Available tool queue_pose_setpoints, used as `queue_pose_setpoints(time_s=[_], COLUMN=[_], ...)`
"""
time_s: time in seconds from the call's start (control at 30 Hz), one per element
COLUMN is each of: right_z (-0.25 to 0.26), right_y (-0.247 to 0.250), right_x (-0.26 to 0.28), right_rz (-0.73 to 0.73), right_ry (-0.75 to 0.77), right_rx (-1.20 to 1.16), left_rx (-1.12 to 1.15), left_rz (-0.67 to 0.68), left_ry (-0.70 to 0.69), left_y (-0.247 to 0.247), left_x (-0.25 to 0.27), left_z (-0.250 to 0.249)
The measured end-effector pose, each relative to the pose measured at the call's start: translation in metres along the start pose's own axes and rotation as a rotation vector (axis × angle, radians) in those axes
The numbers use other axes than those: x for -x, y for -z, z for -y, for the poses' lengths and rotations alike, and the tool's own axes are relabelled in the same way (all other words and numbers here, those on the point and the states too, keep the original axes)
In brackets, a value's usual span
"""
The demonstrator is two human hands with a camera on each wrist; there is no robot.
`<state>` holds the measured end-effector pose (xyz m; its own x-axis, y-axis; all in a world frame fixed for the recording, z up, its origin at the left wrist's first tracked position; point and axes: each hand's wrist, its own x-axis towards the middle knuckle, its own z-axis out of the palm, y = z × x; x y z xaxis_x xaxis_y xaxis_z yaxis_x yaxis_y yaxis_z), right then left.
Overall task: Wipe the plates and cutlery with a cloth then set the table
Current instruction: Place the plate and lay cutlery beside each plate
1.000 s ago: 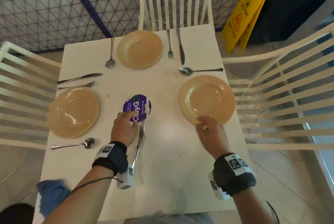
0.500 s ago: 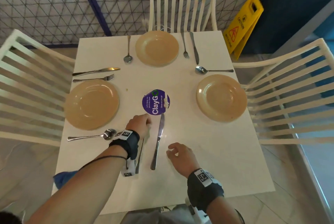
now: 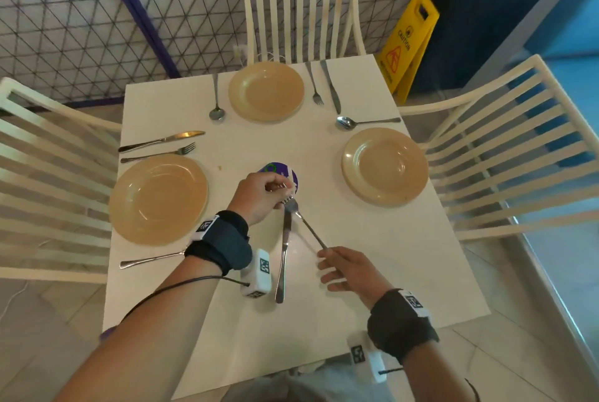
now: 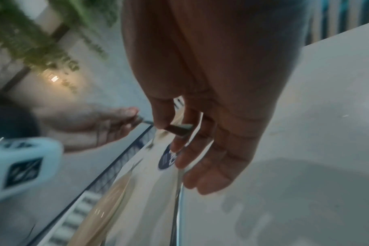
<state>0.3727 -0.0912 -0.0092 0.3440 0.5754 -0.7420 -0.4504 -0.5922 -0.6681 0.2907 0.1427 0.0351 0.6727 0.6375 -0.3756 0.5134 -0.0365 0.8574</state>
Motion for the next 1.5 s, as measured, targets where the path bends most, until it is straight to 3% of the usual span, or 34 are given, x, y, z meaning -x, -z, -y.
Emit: queue_pose_setpoints(time_s=[0.13,0.27,0.43,0.63,0.83,1.13,1.5], right_z=[-0.004,-0.006,-0.002,-0.002,0.006,0.011,0.016], right_y=[0.065,0.125,0.180,0.232,0.261,0.280,0.277], right_x=[0.005,-0.003,-0.026,-0.071,-0.089,-0.092,-0.095], right_rz=[-0.210,-0.362,-0.465,-0.562,-0.552,-0.449,-0.466], right_ry=[0.059,0.061,0.033,0.017,0.092,0.265,0.314], right_rx=[-0.225,-0.347,-0.288,-0.036,0.356,0.703,0.742], left_rx=[0.153,0.101,0.006,-0.011,0.045,0.055,0.079], left_rz=[0.023,0.070,0.051,-0.029,-0.180,-0.250,-0.285], left_ry=[0.113,0.198,0.276,0.343,0.401,0.429,0.451], left_y=[-0.048,-0.102,-0.163,-0.215,-0.244,-0.258,-0.262], left_x=[0.007,0.015,0.011,-0.005,-0.021,-0.028,-0.032], left_z=[0.003,0.009,0.006,-0.005,-0.015,-0.018,-0.018])
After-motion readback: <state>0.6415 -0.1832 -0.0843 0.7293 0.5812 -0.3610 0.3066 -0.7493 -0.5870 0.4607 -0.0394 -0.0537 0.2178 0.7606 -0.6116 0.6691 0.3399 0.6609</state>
